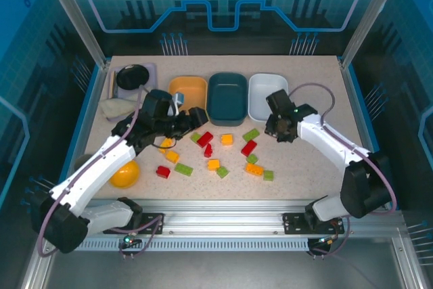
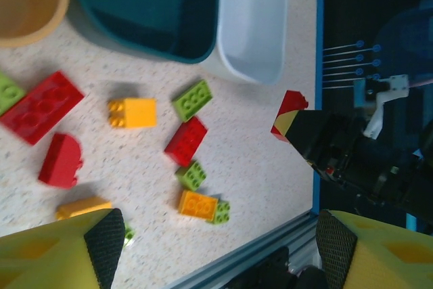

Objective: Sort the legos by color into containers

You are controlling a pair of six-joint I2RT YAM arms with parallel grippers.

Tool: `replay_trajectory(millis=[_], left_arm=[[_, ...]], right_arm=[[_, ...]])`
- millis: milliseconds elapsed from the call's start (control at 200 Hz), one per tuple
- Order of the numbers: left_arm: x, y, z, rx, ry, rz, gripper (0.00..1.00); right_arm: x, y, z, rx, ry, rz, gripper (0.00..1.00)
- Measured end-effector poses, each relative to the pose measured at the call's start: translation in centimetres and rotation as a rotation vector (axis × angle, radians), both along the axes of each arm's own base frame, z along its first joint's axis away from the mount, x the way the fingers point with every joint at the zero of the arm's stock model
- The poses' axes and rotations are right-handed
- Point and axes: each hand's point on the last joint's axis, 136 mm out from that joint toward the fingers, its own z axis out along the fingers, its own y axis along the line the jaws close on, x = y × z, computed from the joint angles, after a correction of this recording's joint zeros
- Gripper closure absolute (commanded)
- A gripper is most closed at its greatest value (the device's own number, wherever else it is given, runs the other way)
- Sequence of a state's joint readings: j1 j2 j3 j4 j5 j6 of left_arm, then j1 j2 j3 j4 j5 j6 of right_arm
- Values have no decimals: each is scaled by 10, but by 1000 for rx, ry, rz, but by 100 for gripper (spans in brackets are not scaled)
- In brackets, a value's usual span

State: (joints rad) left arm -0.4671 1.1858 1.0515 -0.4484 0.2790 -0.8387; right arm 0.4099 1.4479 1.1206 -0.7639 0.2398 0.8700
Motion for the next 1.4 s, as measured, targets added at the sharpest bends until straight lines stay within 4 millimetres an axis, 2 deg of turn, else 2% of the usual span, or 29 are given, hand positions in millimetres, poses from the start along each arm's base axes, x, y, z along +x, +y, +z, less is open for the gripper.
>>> replay_trajectory(millis=[50,105,185,240,370,470,535,585,675,750,830,895,1000,1055,1125,1205,1290,1401], left_arm=[[9,-4,6,-2,-7,0,21],[20,-10,13,-4,-13,0,21],[37,-17,21,-1,-13,3,22],[45,-21,22,6,-8,8,22],[58,-24,13,38,35,24,24],[57,-20,-1,70,85,42,24],[54,-16,-7,86,117,59,24],[53,-14,-10,95,129,69,24],[49,-8,-17,119,156,88,24],[41,-1,-24,139,188,109,25],[31,9,-30,160,224,136,27],[21,20,-34,171,256,170,28],[4,38,-43,188,320,238,28],[-8,47,-52,195,363,275,29],[-25,57,-67,216,427,311,29],[-42,66,-84,236,493,350,29],[-58,75,-100,249,559,399,29],[-76,85,-116,250,632,466,29]], right_arm=[[20,5,16,-8,-39,34,73],[43,10,24,-8,-58,63,73],[82,14,20,-12,-51,88,74],[107,13,6,-14,-27,97,73],[158,7,-44,-27,82,110,67],[168,0,-78,-33,163,111,57],[165,-3,-94,-35,221,113,50],[163,-5,-98,-38,246,124,44],[160,-4,-94,-33,258,136,37],[161,-2,-85,-29,242,152,36],[162,0,-69,-28,214,165,38],[162,3,-48,-27,170,180,38],[155,15,11,-25,28,230,37],[142,25,45,-25,-62,278,37],[113,47,89,-6,-186,363,37],[75,72,120,33,-302,472,36],[33,93,133,64,-375,587,34],[-17,114,124,100,-404,723,32]])
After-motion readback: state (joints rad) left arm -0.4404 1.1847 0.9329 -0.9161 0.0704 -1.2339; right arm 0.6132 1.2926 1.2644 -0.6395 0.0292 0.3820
